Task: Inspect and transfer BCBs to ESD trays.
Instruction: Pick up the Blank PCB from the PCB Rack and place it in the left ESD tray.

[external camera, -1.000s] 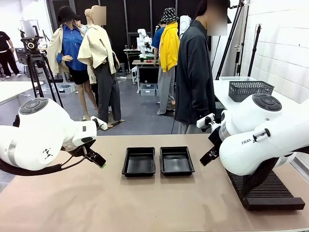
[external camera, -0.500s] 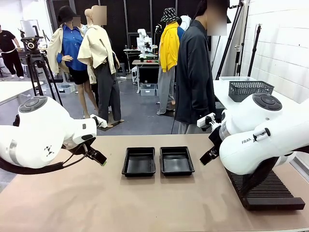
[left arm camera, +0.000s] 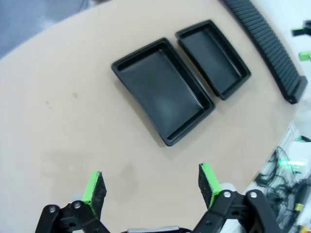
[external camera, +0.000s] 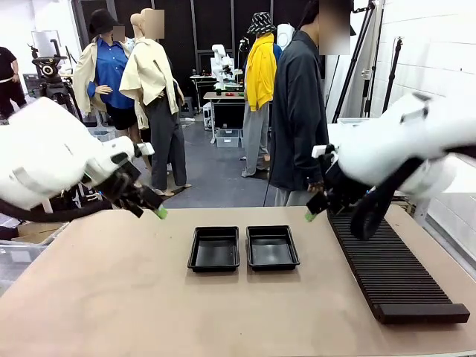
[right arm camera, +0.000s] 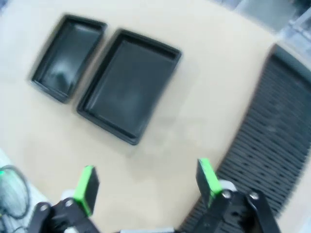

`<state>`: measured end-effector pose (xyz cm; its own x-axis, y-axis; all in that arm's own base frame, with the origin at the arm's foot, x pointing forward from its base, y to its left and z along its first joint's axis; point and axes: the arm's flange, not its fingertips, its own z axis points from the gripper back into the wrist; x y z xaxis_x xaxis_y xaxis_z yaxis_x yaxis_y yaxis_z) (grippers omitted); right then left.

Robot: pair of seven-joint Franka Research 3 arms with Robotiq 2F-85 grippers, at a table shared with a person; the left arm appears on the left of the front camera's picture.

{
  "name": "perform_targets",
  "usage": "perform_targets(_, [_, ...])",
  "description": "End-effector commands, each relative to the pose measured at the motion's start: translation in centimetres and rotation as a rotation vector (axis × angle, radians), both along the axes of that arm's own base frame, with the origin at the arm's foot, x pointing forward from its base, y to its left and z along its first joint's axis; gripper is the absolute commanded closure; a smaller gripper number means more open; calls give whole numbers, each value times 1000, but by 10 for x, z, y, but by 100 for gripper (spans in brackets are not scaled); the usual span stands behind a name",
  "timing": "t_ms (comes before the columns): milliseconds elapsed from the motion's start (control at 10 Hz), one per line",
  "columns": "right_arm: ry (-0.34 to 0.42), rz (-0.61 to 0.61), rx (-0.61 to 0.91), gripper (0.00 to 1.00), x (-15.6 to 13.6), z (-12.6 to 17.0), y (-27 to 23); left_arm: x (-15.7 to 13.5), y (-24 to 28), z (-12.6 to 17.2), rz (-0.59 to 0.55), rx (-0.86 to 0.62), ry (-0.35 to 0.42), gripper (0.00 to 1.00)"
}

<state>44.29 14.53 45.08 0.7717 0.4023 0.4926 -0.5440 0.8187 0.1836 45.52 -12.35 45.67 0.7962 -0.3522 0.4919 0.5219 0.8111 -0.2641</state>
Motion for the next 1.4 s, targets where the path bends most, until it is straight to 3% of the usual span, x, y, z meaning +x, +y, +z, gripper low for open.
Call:
perform_targets(0, [131, 31, 195, 0, 27, 3, -46, 27, 46, 7, 4, -168, 140, 0])
perform_targets(100, [207, 76, 331, 0, 29, 7, -67, 31, 73, 13, 43, -258, 204, 0])
perform_targets(200, [254, 115, 462, 0, 29, 10, -92, 31, 103, 22, 47, -411, 212, 0])
perform_targets(500, [247, 86, 779, 0, 23, 11, -181, 18, 180, 36, 80, -637, 223, 0])
perform_targets(900, [156, 37, 997, 0, 0, -4, -261, -6, 258, 14, 77, -847, 205, 0])
perform_targets(1300, [169, 23, 1049, 0, -1, -18, -281, -9, 267, -12, 40, -886, 240, 0])
